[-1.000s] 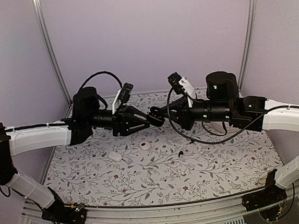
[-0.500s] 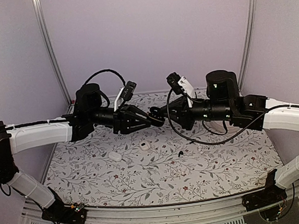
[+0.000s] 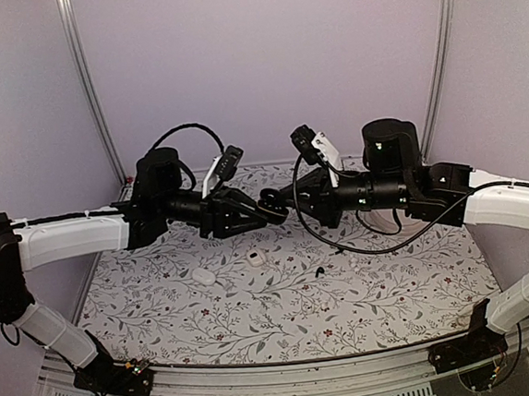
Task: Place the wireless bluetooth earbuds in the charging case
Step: Pass from the right arm to the left
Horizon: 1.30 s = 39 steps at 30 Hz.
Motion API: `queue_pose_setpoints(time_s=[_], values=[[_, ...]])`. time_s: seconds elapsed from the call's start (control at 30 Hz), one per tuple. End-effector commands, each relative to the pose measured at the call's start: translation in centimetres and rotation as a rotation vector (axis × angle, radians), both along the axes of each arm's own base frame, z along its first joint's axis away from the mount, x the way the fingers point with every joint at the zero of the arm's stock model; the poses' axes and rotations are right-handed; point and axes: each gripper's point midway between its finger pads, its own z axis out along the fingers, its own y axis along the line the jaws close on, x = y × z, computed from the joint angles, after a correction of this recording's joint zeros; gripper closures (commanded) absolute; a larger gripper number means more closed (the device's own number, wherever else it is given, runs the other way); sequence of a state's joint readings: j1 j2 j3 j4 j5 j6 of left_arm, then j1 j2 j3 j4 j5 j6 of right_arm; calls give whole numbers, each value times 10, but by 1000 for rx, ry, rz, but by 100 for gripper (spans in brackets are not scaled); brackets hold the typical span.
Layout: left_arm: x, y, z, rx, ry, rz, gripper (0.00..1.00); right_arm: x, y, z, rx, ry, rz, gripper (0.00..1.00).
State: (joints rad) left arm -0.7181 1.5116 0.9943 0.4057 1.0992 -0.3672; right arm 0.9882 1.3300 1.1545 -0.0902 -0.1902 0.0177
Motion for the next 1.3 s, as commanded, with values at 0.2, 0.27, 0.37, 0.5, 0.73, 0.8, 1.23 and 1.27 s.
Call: queue_pose_setpoints(time_s=[0.2, 0.27, 0.37, 0.5, 0.73, 0.8, 1.23, 1.27], values=[[-16, 5, 19, -53, -94, -27, 72, -7, 5, 16, 36, 8, 58, 96], [-17, 5, 18, -52, -94, -29, 73, -7, 7, 13, 28, 15, 63, 95], [-17, 4, 17, -48, -94, -30, 72, -7, 8, 10, 19, 22, 64, 96], [-16, 4, 16, -46, -94, -27, 71, -7, 9, 6, 9, 29, 66, 96], [-16, 2, 13, -45, -100, -26, 95, -6, 11, -2, -7, 45, 72, 96], [-16, 2, 12, -46, -114, -15, 100, -6, 12, 6, 5, 41, 73, 95], [-18, 6, -6, -63, -241, 100, 100, 7, 3, -1, 90, 202, 53, 46], [-16, 5, -10, -53, -231, 112, 100, 7, 2, -2, 96, 211, 53, 44]])
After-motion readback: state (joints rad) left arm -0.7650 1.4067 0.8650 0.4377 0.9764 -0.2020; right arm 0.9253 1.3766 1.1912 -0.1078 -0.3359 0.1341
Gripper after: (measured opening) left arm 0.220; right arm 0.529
